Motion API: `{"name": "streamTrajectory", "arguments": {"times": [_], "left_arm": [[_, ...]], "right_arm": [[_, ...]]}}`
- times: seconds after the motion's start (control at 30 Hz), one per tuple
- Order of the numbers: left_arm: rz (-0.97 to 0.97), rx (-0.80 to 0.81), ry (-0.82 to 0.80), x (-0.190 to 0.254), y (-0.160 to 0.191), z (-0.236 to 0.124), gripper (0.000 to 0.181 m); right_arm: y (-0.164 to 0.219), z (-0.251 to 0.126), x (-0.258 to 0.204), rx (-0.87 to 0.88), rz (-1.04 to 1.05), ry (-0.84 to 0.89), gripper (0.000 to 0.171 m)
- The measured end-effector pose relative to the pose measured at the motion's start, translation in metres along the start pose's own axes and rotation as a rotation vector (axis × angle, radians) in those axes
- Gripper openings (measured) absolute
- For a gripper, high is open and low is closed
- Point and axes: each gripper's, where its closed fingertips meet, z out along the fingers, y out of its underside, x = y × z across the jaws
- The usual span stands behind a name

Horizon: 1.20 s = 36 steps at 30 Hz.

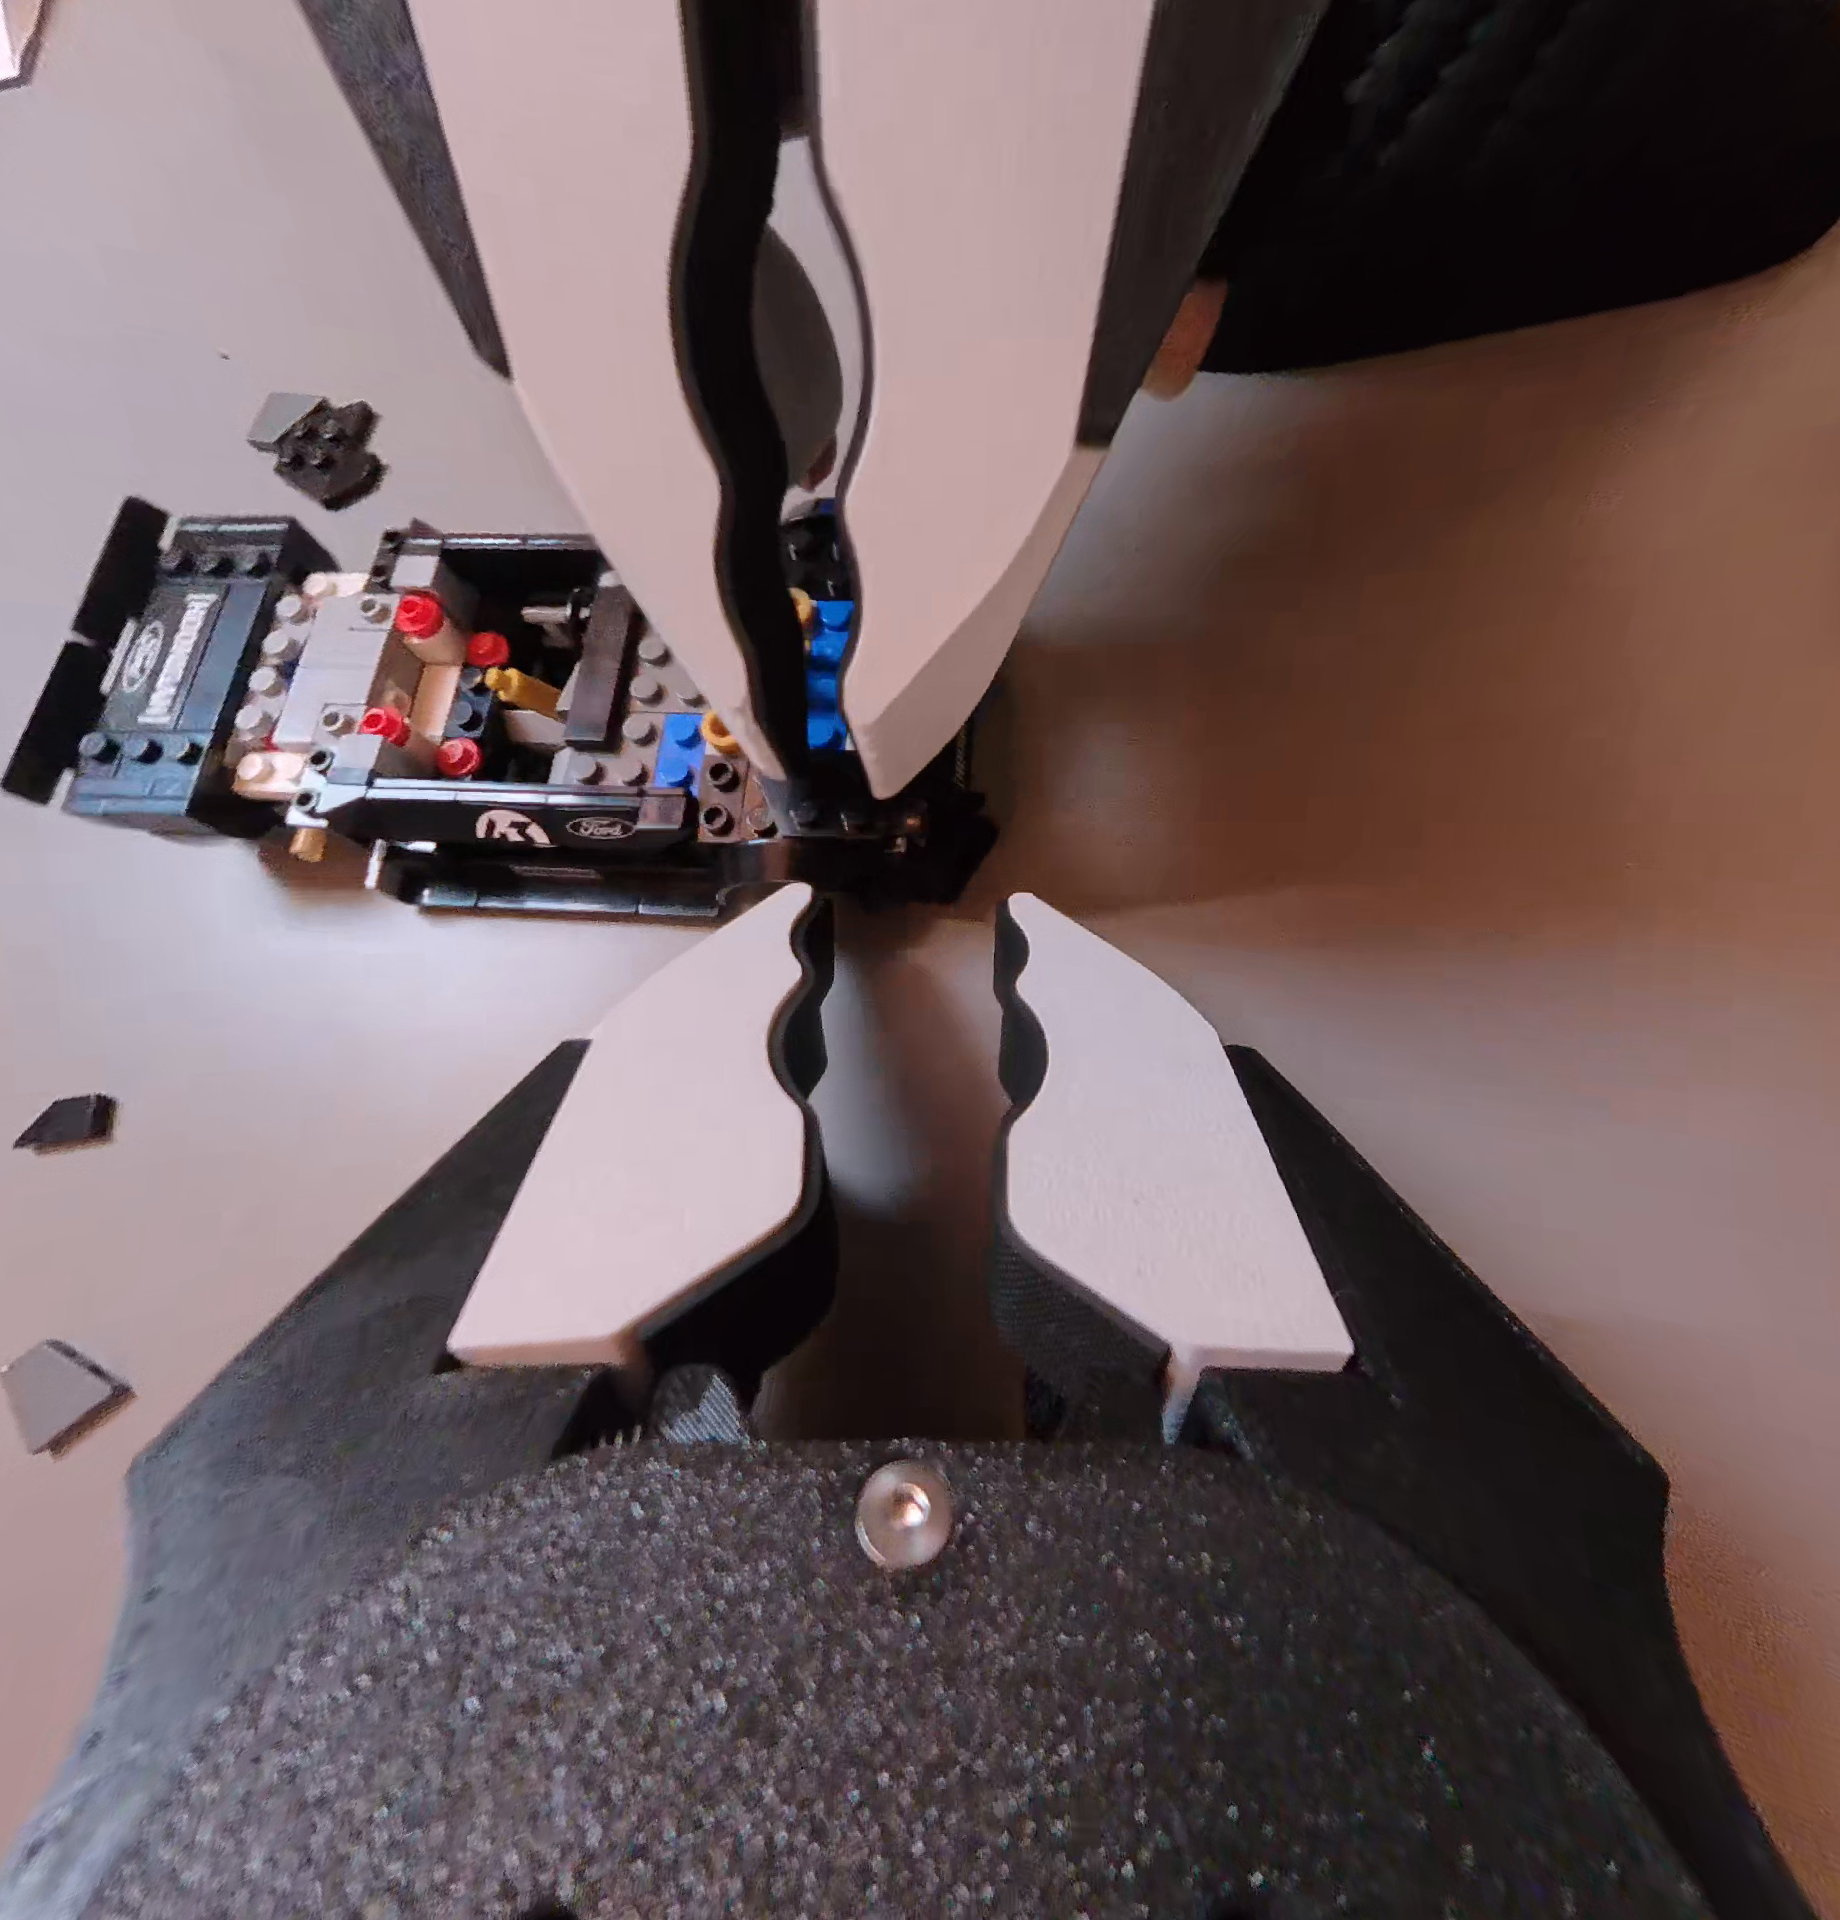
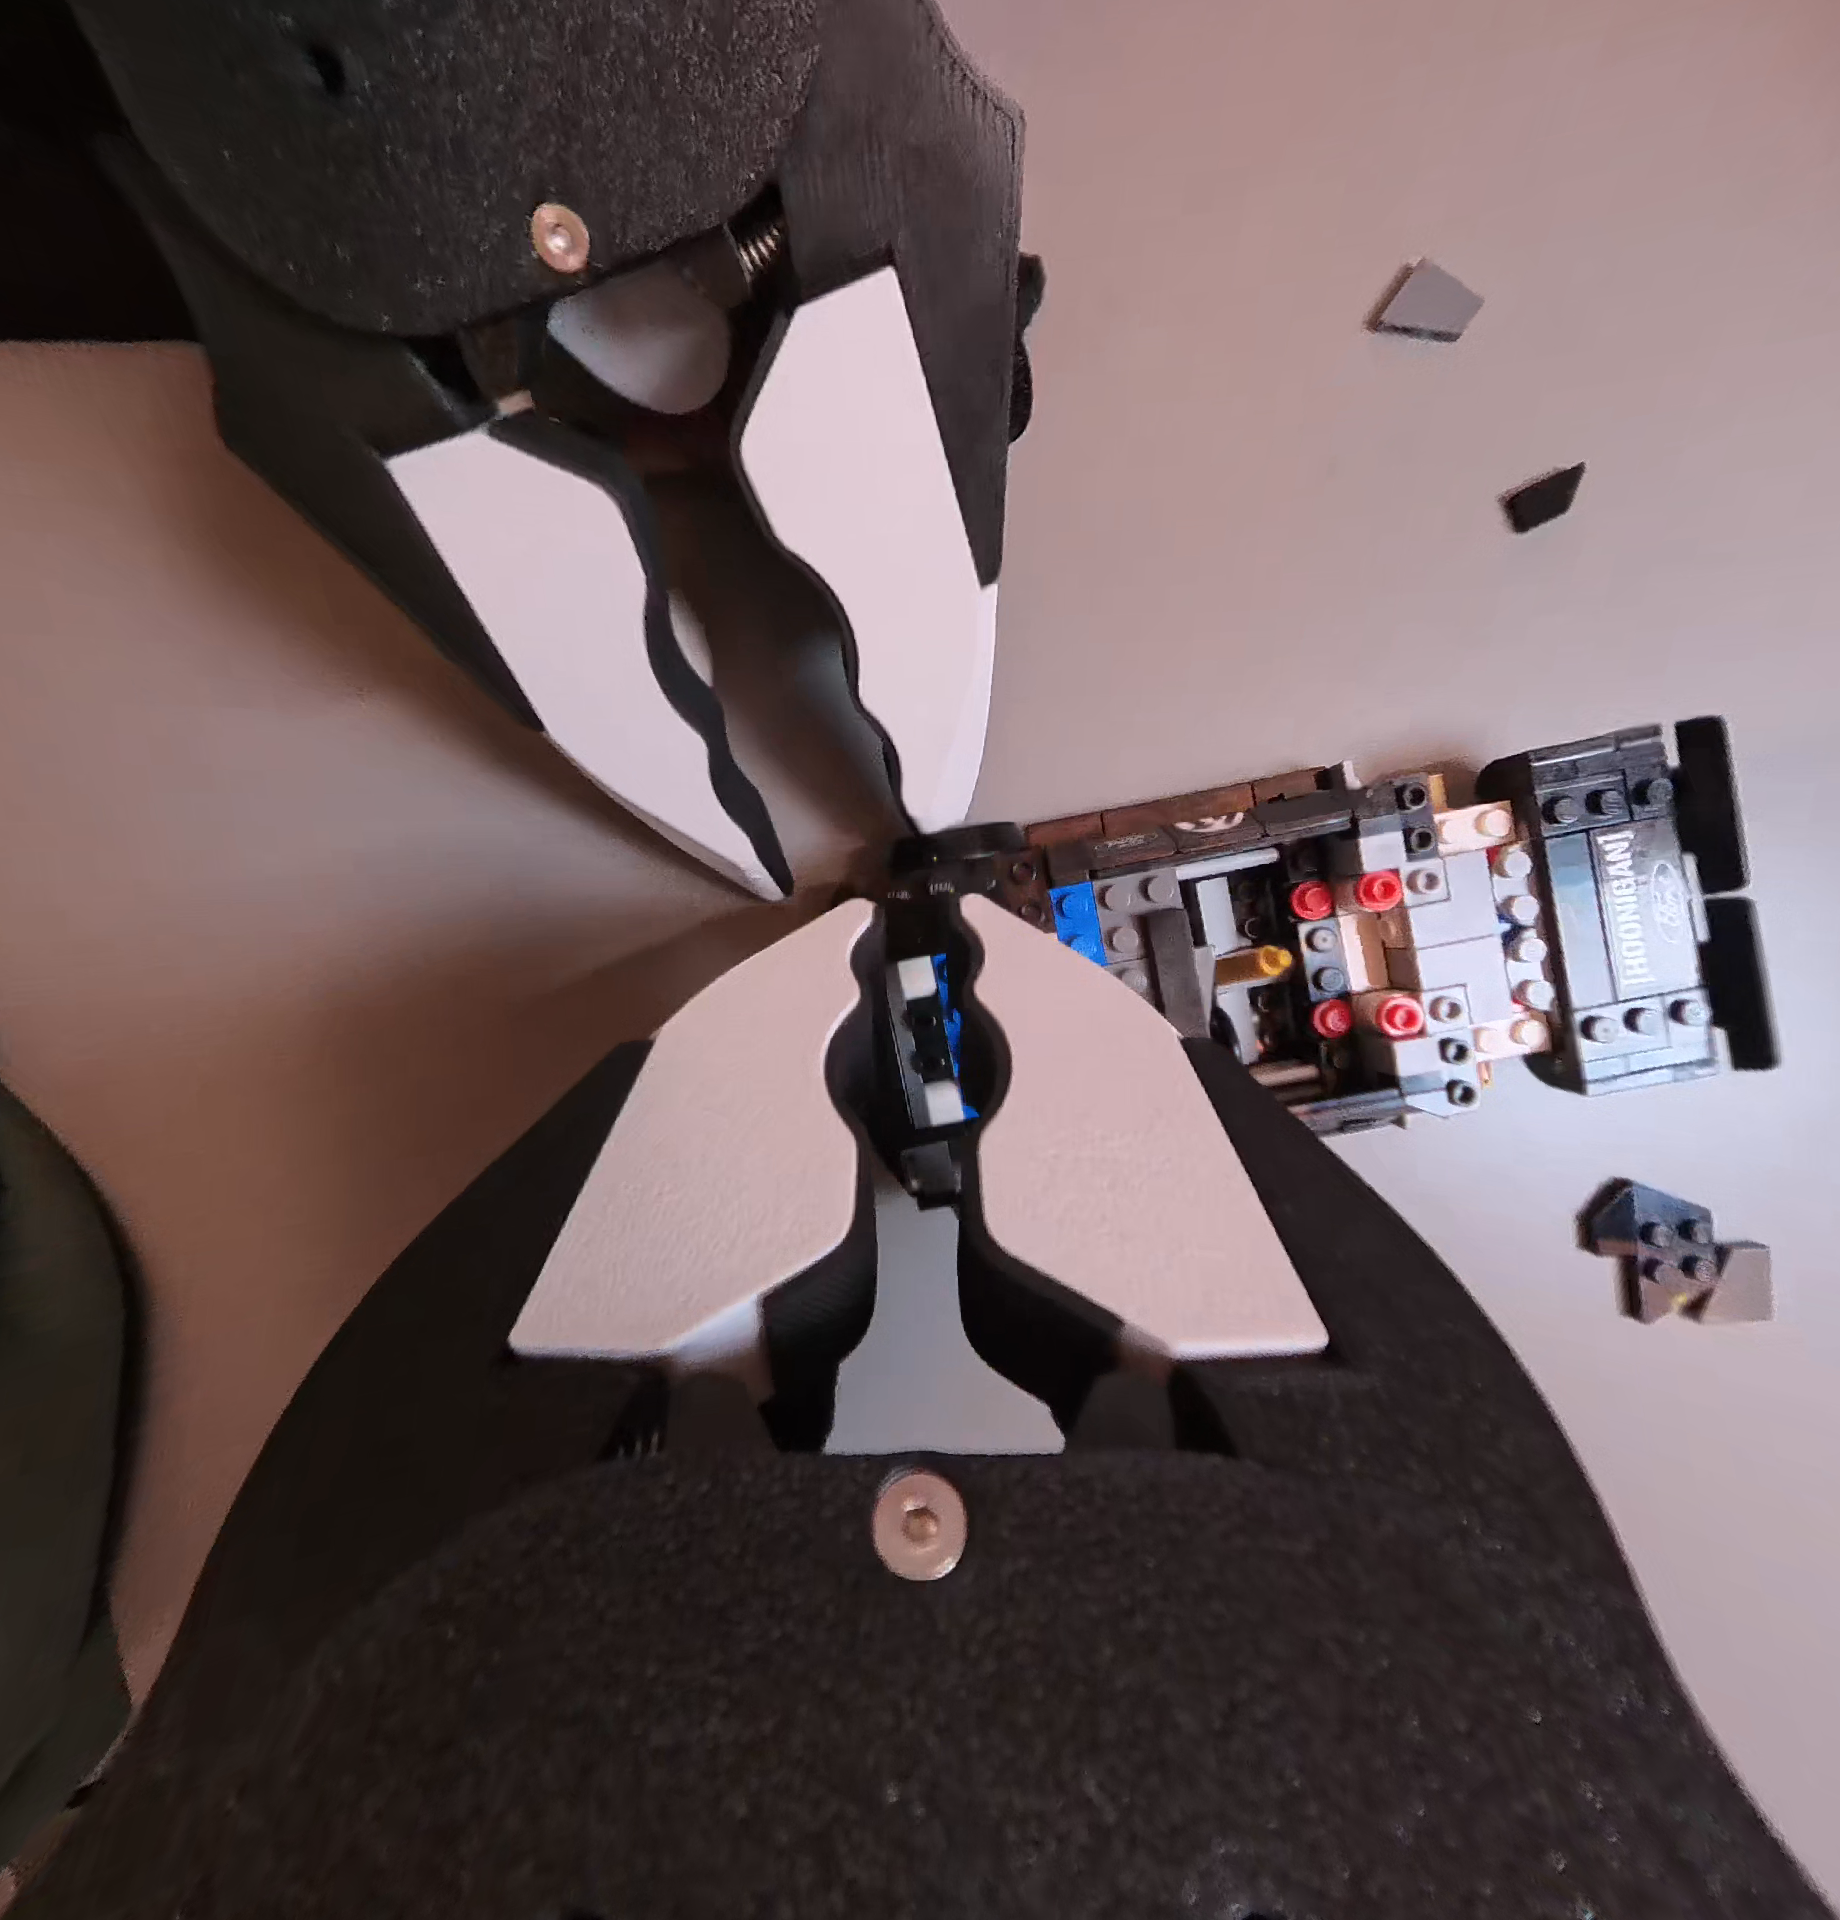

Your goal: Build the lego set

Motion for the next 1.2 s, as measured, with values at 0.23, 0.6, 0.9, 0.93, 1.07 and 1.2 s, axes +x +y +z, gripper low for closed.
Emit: {"name": "streamTrajectory", "arguments": {"times": [0.23, 0.6, 0.9, 0.93, 1.07, 1.2], "left_arm": [[0.016, -0.002, 0.004, 0.0024, -0.0015, 0.002, 0.029], [-0.003, 0.003, 0.007, 0.0003, -0.0022, 0.0021, 0.03], [-0.008, -0.005, 0.007, -0.0001, -0.0008, 0.0037, 0.029], [-0.008, -0.006, 0.006, -0.0002, -0.0007, 0.0038, 0.029], [-0.007, -0.008, 0.003, -0.0006, -0.0004, 0.0041, 0.027], [-0.007, -0.01, 0.003, -0.0006, -0.0001, 0.0043, 0.027]], "right_arm": [[0.0037, 0.0028, -0.0016, -0.033, 0.025, 0.005, 0.005], [0.0044, 0.0028, 0.0057, -0.079, 0.038, 0.013, 0.002], [0.0046, 0.0032, 0.0047, -0.139, 0.021, 0.0, 0.0], [0.0048, 0.0031, 0.0046, -0.146, 0.025, -0.004, 0.0], [0.0052, 0.0033, 0.0047, -0.17, 0.025, -0.007, 0.0], [0.0054, 0.0033, 0.0048, -0.184, 0.032, -0.021, 0.0]]}}
